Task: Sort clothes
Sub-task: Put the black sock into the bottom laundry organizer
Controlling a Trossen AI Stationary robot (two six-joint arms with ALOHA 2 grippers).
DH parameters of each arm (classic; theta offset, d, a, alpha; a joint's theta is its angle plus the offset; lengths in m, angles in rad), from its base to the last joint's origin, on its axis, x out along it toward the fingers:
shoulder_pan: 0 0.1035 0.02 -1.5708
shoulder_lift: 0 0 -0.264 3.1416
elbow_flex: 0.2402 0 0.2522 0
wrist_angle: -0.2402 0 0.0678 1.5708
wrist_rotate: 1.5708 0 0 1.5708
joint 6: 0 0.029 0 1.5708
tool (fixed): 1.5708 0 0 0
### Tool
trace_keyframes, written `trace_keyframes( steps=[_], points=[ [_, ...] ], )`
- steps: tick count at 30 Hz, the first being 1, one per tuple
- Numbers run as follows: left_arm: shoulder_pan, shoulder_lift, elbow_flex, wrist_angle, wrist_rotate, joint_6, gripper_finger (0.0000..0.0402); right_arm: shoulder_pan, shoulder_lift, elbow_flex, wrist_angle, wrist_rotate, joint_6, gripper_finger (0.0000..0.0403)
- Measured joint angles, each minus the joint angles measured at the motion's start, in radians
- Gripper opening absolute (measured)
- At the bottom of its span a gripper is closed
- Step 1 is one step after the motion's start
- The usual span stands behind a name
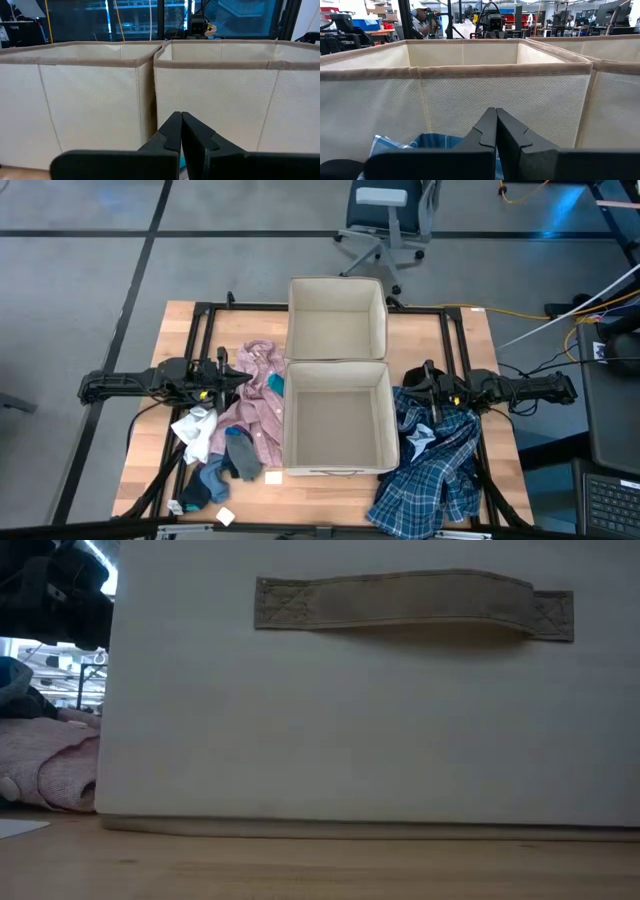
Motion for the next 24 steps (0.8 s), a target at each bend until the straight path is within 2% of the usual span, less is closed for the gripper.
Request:
trace_keyframes(
  steps=[12,16,19,24],
  points=[
    [0.000,0.000,-0.001,0.010,-0.001,0.000,0.0000,0.000,0.000,0.000,0.018,-0.002,0.001,0.0007],
    [0.000,0.000,-0.002,0.030,-0.002,-0.052,0.0000,0.000,0.000,0.000,0.019,-0.003,0.001,0.0007],
    [0.000,0.000,-0.002,0.080,-0.002,-0.047,0.0000,0.000,0.000,0.000,0.031,0.031,0.005,0.0007],
    [0.000,0.000,-0.002,0.131,-0.003,-0.020,0.0000,0.000,0.000,0.000,0.027,0.045,0.103,0.0007]
  ],
)
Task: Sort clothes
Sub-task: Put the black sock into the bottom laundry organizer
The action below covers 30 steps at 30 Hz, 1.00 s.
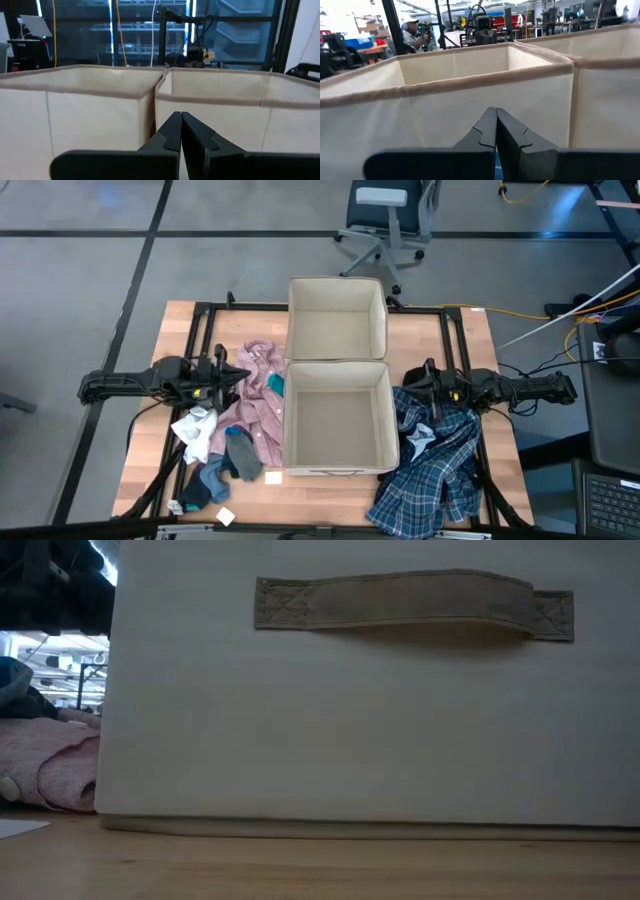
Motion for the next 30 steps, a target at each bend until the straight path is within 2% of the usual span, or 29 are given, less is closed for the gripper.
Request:
trace_keyframes(
  steps=[5,12,16,20,23,30],
  points=[
    [0.000,0.000,0.000,0.009,-0.012,-0.033,0.0000,0.000,0.000,0.000,0.003,0.130,-0.022,0.0007],
    [0.000,0.033,0.052,0.015,-0.046,-0.033,0.0000,0.000,0.000,0.001,0.005,0.154,-0.023,0.0007],
    [0.000,0.115,0.130,0.007,-0.047,-0.028,0.0000,0.000,0.000,0.001,0.006,0.163,-0.047,0.0007],
    [0.000,0.247,0.235,-0.005,-0.051,-0.007,0.0000,0.000,0.000,0.001,0.008,0.194,-0.061,0.0007],
    [0.000,0.359,0.348,-0.113,-0.070,-0.021,0.0000,0.000,0.000,0.001,0.008,0.197,-0.075,0.0007],
    [0.000,0.601,0.641,-0.533,-0.080,-0.132,0.0000,0.000,0.000,0.002,0.005,0.197,-0.078,0.0007]
  ],
)
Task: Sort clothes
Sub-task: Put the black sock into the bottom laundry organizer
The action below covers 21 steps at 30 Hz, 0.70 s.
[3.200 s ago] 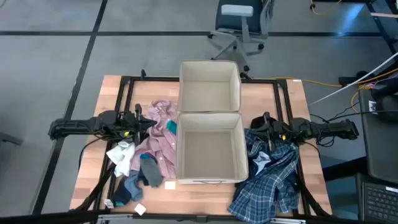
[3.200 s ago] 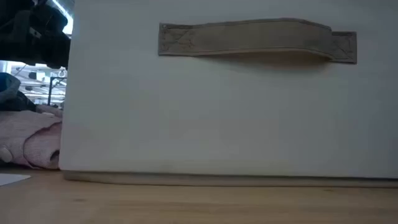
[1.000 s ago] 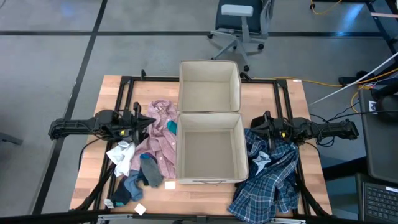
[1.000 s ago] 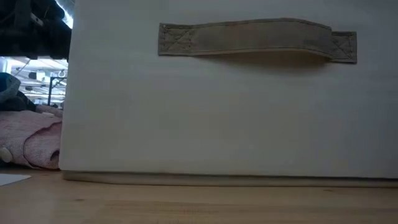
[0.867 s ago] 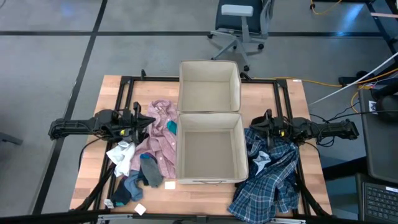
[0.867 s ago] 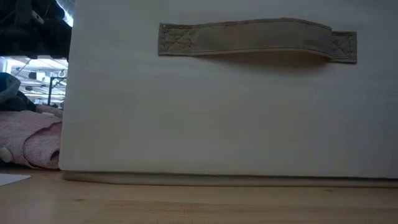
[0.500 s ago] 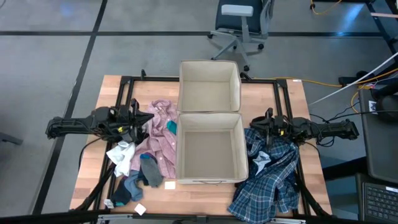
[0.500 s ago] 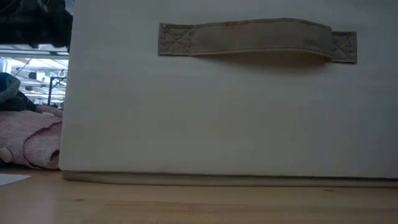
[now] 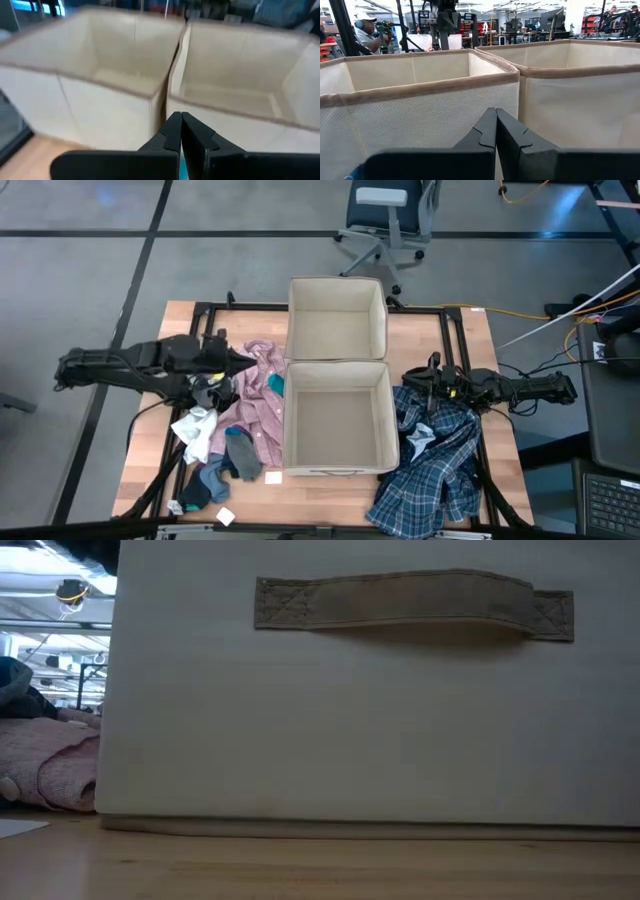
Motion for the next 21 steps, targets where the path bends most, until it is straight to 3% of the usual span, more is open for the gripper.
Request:
trace_keyframes(
  steps=[5,9,15,21],
  points=[
    [0.000,0.127,0.160,-0.288,0.009,-0.076,0.0000,0.000,0.000,0.000,-0.003,0.000,-0.016,0.0007],
    [0.000,0.197,0.235,-0.456,0.089,-0.158,0.0000,0.000,0.000,0.001,-0.004,0.013,-0.031,0.0007],
    [-0.003,0.280,0.244,-0.593,0.229,-0.294,0.0000,0.000,0.000,0.002,-0.006,0.035,-0.027,0.0007],
    [-0.008,0.399,0.244,-0.774,0.216,-0.391,0.0000,0.000,0.000,0.002,-0.007,0.035,-0.027,0.0007]
  ],
)
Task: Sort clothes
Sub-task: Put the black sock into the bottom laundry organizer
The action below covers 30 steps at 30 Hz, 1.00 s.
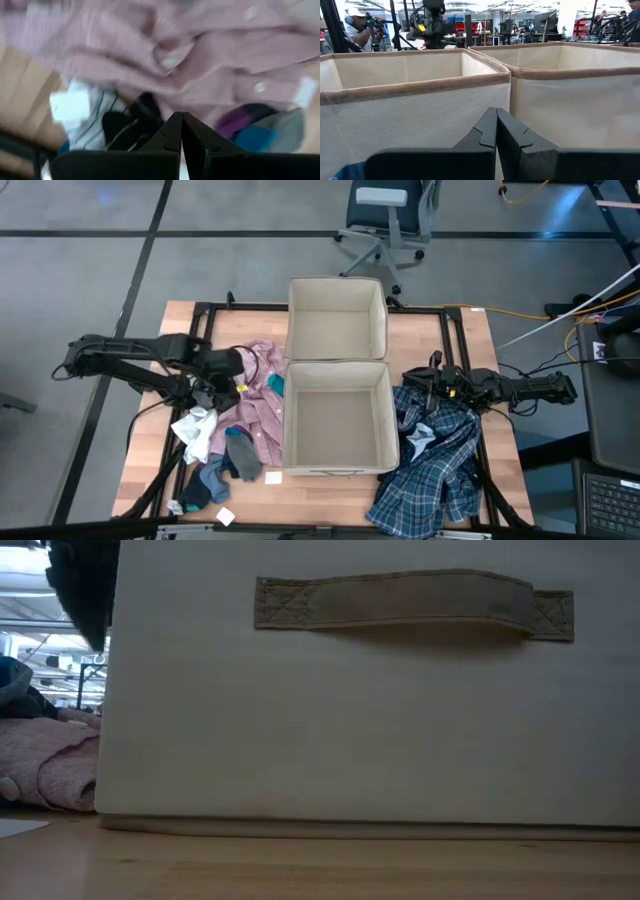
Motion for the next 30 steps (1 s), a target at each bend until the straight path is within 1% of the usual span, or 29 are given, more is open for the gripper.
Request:
trace_keyframes(
  steps=[4,9,11,14,18,21,25,30],
  points=[
    [0.000,0.076,0.000,-0.030,0.010,-0.055,0.0000,0.000,0.000,0.000,-0.001,-0.001,0.001,0.0007],
    [0.003,0.157,-0.001,-0.035,0.020,-0.026,0.0008,0.000,0.000,0.000,-0.002,-0.001,0.001,0.0007],
    [0.003,0.182,-0.001,-0.063,0.020,-0.026,0.0021,0.000,0.000,0.000,-0.002,-0.001,0.002,0.0007],
    [0.003,0.209,-0.002,-0.102,0.019,-0.044,0.0051,0.000,0.000,0.000,-0.002,-0.001,0.002,0.0007],
    [0.003,0.241,-0.002,-0.118,0.010,-0.049,0.0097,0.000,0.000,0.000,-0.002,-0.001,0.003,0.0007],
    [0.003,0.269,-0.002,-0.127,0.010,-0.051,0.0122,0.000,0.000,0.000,-0.003,-0.002,0.003,0.0007],
    [0.003,0.303,-0.033,-0.124,0.010,-0.018,0.0135,0.000,0.000,0.000,-0.003,-0.002,0.003,0.0007],
    [0.003,0.355,-0.079,-0.125,0.035,0.009,0.0133,0.000,0.000,0.000,-0.003,-0.002,0.003,0.0007]
  ],
)
